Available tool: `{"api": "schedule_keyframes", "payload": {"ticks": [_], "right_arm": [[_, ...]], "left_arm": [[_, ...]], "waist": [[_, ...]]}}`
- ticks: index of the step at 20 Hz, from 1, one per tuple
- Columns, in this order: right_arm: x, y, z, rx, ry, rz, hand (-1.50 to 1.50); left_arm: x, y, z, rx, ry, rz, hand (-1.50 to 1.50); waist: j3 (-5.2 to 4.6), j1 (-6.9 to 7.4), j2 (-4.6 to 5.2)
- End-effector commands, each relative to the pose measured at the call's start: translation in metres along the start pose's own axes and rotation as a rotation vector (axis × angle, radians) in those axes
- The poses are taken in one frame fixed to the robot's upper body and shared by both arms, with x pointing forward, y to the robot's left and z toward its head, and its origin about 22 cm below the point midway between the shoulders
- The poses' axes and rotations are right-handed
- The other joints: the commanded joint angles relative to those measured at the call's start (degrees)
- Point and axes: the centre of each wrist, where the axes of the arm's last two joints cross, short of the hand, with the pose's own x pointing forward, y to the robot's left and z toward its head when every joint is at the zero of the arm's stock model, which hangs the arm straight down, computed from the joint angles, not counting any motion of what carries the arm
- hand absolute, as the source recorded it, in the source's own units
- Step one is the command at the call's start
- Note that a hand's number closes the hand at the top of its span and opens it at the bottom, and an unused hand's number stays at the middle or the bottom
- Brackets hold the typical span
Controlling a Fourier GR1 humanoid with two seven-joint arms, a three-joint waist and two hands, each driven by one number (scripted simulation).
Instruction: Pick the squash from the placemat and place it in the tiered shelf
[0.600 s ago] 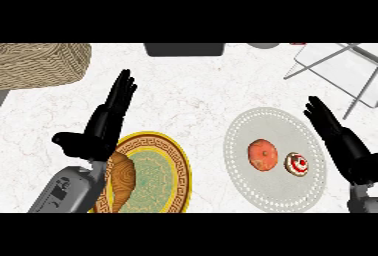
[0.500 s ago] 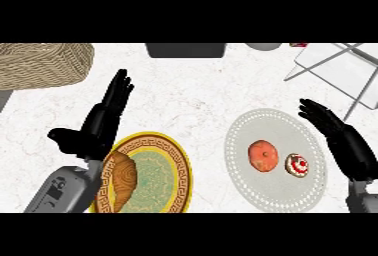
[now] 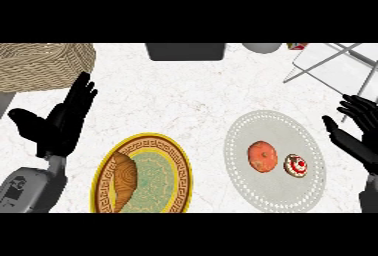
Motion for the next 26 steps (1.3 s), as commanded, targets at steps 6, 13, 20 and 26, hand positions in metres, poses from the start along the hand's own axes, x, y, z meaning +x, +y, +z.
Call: {"api": "schedule_keyframes", "payload": {"ticks": [6,13,20,26], "right_arm": [[0.043,-0.011,0.01,0.228,-0.059,0.009,-1.5],[0.087,-0.003,0.025,0.458,0.182,0.529,-1.5],[0.123,0.04,0.028,0.417,0.21,1.05,-1.5],[0.114,0.123,0.042,0.442,0.282,1.089,-1.5]], "left_arm": [[0.012,0.022,-0.015,0.019,0.013,-0.005,0.0],[0.005,0.013,-0.003,0.009,0.042,-0.015,0.0],[0.01,0.01,-0.016,-0.023,0.026,-0.013,0.0],[0.008,0.001,-0.017,-0.011,0.03,-0.002,0.0]], "waist": [[-0.06,-0.23,-0.14],[-0.41,0.39,-0.31],[-0.42,1.96,0.36],[-0.09,1.27,0.04]]}}
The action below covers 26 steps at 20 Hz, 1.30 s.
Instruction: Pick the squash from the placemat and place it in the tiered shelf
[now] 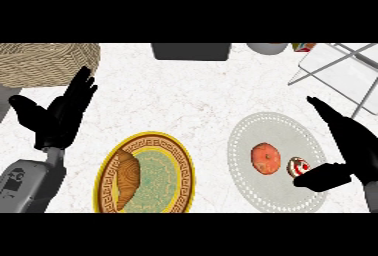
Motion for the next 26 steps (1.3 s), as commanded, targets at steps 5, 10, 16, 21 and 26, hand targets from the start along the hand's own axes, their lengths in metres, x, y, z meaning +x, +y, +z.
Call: {"api": "schedule_keyframes", "payload": {"ticks": [5,10,16,21,26], "right_arm": [[0.066,0.057,-0.008,0.073,0.12,0.17,-1.5],[0.053,0.059,-0.033,0.108,0.215,0.262,-1.5],[0.06,0.077,-0.009,0.114,0.229,0.308,-1.5],[0.049,0.096,-0.01,0.139,0.234,0.298,-1.5],[0.066,0.089,-0.013,0.13,0.255,0.313,-1.5]], "left_arm": [[0.011,0.008,-0.001,-0.002,0.003,0.001,0.0],[-0.004,-0.004,0.005,0.003,0.013,0.021,0.0],[0.009,0.007,0.005,0.015,0.021,0.004,0.0],[-0.01,0.003,0.012,0.029,0.001,-0.009,0.0],[-0.012,0.002,0.005,0.015,0.015,0.005,0.0]], "waist": [[0.15,-0.45,-0.15],[0.16,-0.8,-0.1],[0.17,-1.31,-0.26],[0.18,-1.31,-0.19],[0.17,-1.33,-0.18]]}}
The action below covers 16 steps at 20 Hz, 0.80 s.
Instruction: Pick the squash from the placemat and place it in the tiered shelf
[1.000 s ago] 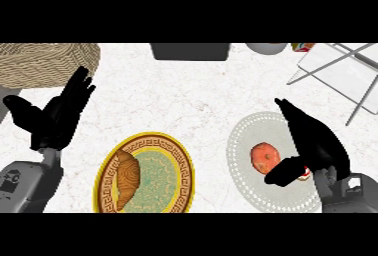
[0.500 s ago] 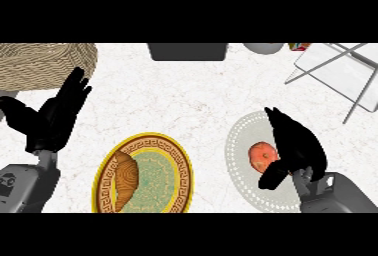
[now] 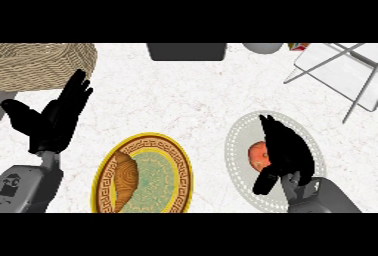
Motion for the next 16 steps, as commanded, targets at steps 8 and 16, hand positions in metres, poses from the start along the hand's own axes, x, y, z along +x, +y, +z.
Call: {"api": "schedule_keyframes", "payload": {"ticks": [8,16], "right_arm": [[-0.002,0.037,-0.026,0.023,0.097,0.025,-1.5],[-0.017,0.034,-0.042,0.047,0.114,-0.012,-1.5]], "left_arm": [[-0.009,-0.003,0.011,0.005,0.004,0.004,0.0],[-0.007,-0.004,-0.001,0.005,-0.012,0.003,0.0]], "waist": [[0.02,0.1,0.04],[0.02,-0.03,0.04]]}}
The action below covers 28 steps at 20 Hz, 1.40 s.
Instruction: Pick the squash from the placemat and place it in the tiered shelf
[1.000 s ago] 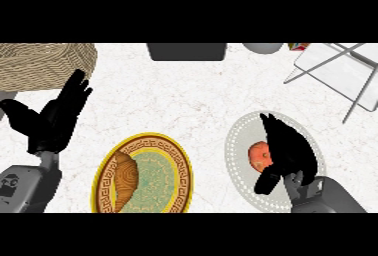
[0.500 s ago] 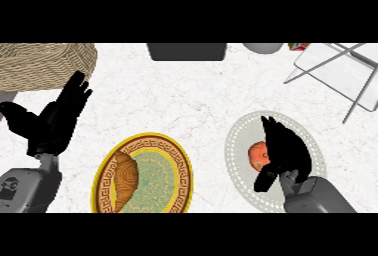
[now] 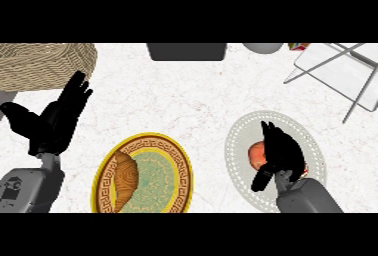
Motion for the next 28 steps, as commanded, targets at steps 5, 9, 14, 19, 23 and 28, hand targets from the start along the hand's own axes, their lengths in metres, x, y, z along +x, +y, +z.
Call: {"api": "schedule_keyframes", "payload": {"ticks": [5,9,14,19,23,28], "right_arm": [[-0.005,0.028,-0.019,0.025,0.02,-0.021,-1.5],[-0.004,0.016,-0.037,0.063,0.026,-0.01,1.5],[-0.011,0.034,-0.04,0.003,-0.047,0.114,1.5],[-0.009,0.027,-0.041,-0.074,-0.082,0.063,1.5],[-0.018,0.058,0.001,-0.001,-0.486,0.205,1.5],[-0.037,0.069,0.048,0.083,-0.924,0.286,1.5]], "left_arm": [[0.009,0.009,0.004,-0.005,0.002,-0.006,0.0],[0.003,0.021,0.007,0.001,0.008,0.014,0.0],[-0.01,0.003,0.006,-0.001,-0.012,-0.007,0.0],[-0.001,0.006,0.006,-0.004,-0.011,-0.004,0.0],[-0.001,0.015,-0.003,0.034,0.003,-0.006,0.0],[0.001,0.001,0.001,0.039,0.017,0.008,0.0]], "waist": [[0.0,0.06,-0.02],[-0.01,0.12,-0.01],[-0.01,0.18,0.04],[-0.01,0.02,-0.01],[-0.01,-1.01,-0.3],[0.06,-1.94,-0.82]]}}
